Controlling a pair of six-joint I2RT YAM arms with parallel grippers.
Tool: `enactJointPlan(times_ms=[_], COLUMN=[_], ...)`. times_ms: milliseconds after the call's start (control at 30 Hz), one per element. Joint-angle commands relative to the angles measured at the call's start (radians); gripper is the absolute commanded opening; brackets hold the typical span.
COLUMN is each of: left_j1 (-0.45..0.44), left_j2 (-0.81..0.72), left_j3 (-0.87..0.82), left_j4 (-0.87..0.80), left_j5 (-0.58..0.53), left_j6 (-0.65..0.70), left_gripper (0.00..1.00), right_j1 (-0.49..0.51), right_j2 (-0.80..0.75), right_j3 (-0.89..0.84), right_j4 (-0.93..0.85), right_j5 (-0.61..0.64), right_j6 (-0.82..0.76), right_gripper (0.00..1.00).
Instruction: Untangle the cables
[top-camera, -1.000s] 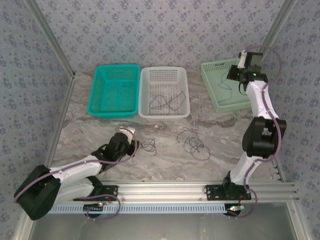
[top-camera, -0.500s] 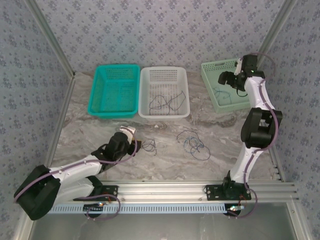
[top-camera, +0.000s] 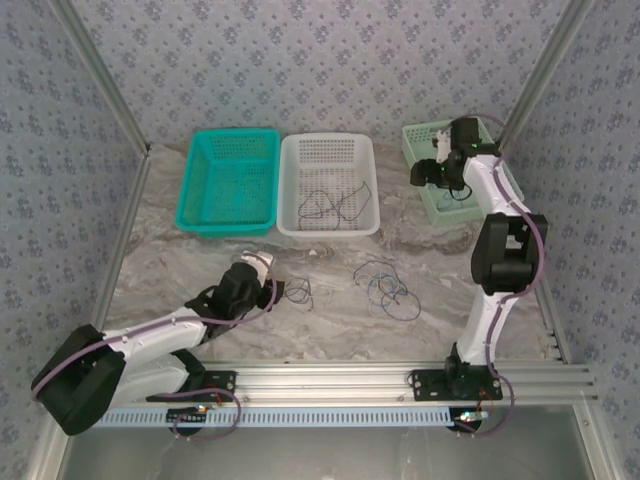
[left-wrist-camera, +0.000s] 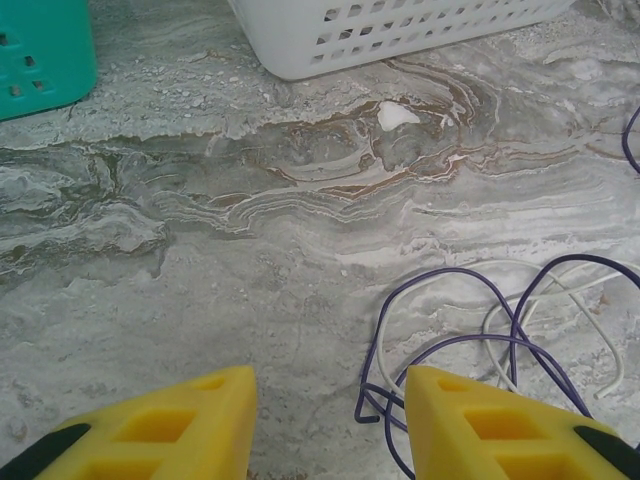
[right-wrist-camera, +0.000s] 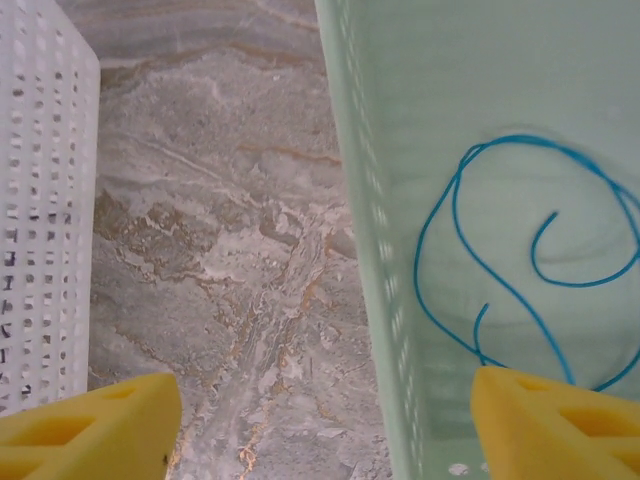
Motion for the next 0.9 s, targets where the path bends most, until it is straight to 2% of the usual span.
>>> enactJointPlan(times_ms=[0,133,267,433,533,867], left_j1=[0.004,0.004,0.004,0.004,0.004,0.001], left_j2=[-0.006,-0.008,-0.015,-0.019,-0.021,-0.078], left_j3=[0.022,0.022,0.019,0.017,0.016,0.027], left_j4=[0.004,0.000,-0.006,-0.007,-0.007,-0.021], left_j5=[0.012,0.012,0.008,0.001,-0.002,0.068], left_j6=[0.003,0.004,0.003,0.001,0.000,0.040], left_gripper=[0.43,0.43,0.43,0.44,0.44,0.47], right_j1=[-0.006,-0.003,-0.002,0.029,0.057,0.134], right_j2=[0.051,0.073,0.081,0.044,0.005,-0.124], right_j3=[-0.006,-0.030,-0.057,-0.115,-0.172,-0.323], right_j4=[-0.059,-0.053,-0.042,-0.015,0.013,0.074], right_j5=[0.039,0.067,0.073,0.064,0.065,0.055], right_j6=[-0.031,-0.031,-0.035,-0.025,-0.005,0.139], right_gripper=[0.75,0.70,0.61,0.37,0.27,0.26])
